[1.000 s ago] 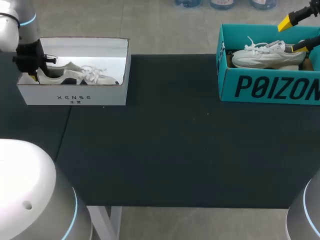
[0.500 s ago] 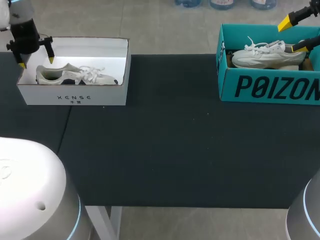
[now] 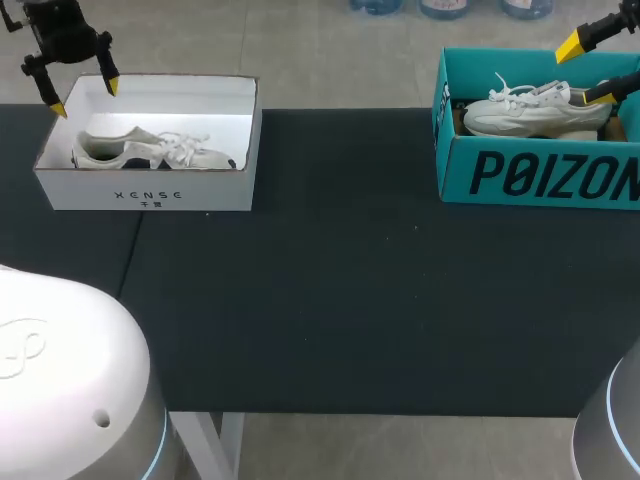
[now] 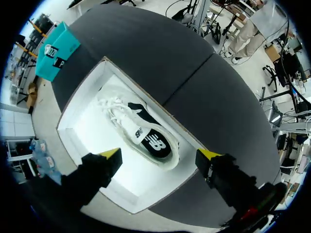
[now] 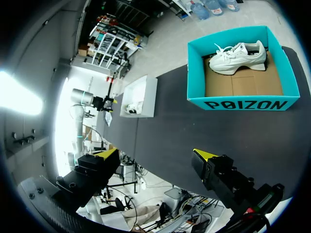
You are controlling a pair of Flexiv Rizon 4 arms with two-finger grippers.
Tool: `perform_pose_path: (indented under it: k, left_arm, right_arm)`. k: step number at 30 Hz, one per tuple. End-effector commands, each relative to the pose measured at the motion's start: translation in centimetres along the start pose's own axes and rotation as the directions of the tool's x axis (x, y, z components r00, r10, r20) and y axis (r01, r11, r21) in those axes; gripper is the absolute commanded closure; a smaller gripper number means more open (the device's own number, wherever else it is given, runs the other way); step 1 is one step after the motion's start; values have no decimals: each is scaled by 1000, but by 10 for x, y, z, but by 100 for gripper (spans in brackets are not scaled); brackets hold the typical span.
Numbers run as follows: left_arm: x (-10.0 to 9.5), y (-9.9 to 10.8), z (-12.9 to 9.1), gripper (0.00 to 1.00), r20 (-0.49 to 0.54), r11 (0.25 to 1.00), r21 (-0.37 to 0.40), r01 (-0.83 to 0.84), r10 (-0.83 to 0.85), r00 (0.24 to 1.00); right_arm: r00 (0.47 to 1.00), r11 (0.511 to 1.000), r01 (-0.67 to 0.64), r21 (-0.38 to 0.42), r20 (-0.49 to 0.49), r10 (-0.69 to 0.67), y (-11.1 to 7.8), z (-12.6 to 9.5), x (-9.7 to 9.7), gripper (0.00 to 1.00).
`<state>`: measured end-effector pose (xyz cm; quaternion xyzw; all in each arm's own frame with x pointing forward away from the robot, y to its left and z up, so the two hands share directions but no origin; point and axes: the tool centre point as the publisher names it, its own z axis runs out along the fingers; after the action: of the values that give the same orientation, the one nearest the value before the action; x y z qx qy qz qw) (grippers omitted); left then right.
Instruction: Take the shoe out of the shoebox, open the shoe tongue, remove and reinsert the insole, then place the shoe into the shoebox
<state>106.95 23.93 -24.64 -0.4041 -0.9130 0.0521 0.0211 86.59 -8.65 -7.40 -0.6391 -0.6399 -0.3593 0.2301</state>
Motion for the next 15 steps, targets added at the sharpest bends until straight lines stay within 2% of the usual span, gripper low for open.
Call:
perform_pose_path:
  k: [1, 3, 6, 9, 10, 15]
  left_arm:
    - [-2, 5, -3, 0, -8, 1000, 9, -5, 5, 1000]
    - [-2, 5, -3, 0, -8, 1000, 9, -5, 5, 1000]
    - [-2, 5, -3, 0, -8, 1000, 9, -5, 5, 1000]
    - [-2, 5, -3, 0, -8, 1000, 9, -5, 5, 1000]
    - [-2, 5, -3, 0, -8, 1000, 9, -5, 5, 1000]
    - [-2, 5, -3, 0, -8, 1000, 9, -5, 5, 1000]
  right_arm:
    - [1000, 1000, 17, -1, 26, -17, 6, 2, -2, 0]
    - [995, 999, 45, 6, 86, -45, 22, 7, -11, 0]
    - [982, 998, 66, -24, 179, -61, 62, 12, -29, 0]
    - [931, 993, 93, -75, 361, -60, 108, 14, -49, 0]
    - [878, 990, 115, -87, 474, -60, 121, 11, -55, 0]
    - [878, 990, 115, -87, 474, -60, 121, 11, -55, 0]
